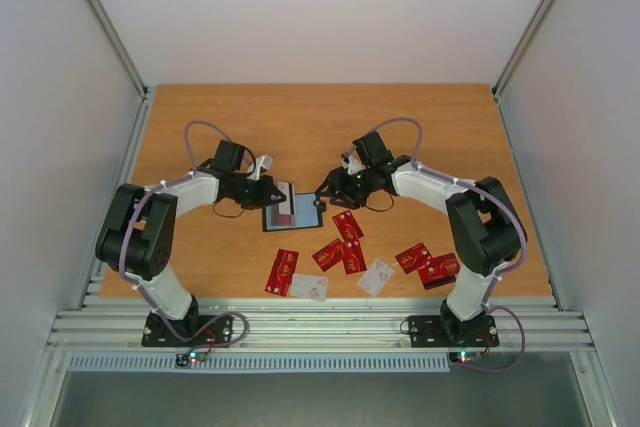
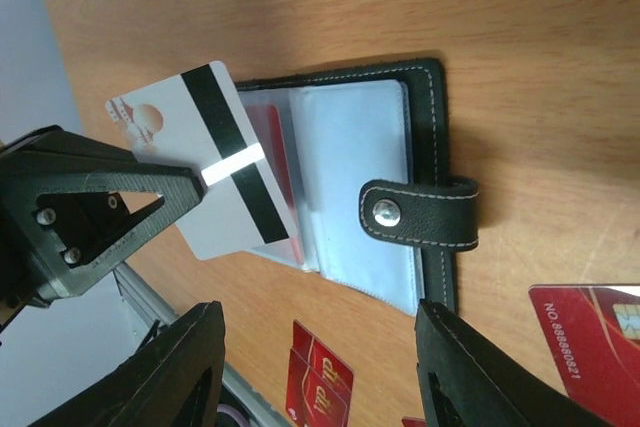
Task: Put the credit cards into the card holder
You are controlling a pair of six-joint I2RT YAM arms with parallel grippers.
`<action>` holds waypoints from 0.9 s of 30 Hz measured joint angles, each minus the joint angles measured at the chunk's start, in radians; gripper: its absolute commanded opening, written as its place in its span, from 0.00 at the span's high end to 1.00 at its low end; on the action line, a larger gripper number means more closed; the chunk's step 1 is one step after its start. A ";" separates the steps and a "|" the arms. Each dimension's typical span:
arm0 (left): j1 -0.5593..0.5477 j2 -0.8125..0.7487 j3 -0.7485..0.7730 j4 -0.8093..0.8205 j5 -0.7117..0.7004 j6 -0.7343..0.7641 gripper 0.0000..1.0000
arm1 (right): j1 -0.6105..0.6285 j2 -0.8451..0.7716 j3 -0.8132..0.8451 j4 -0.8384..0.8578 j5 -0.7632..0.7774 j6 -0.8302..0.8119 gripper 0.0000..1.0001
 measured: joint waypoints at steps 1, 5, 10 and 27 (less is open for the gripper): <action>0.000 0.000 0.000 0.003 -0.004 0.000 1.00 | -0.003 0.004 0.000 0.004 0.000 0.002 0.47; 0.000 0.000 0.000 0.011 -0.017 0.000 1.00 | -0.004 0.025 0.000 0.021 0.001 0.013 0.47; 0.000 0.000 -0.003 0.030 -0.034 -0.009 1.00 | -0.008 0.061 0.000 0.055 0.000 0.029 0.47; 0.000 0.055 -0.076 0.197 -0.012 -0.150 1.00 | -0.012 0.131 0.000 0.141 -0.034 0.072 0.49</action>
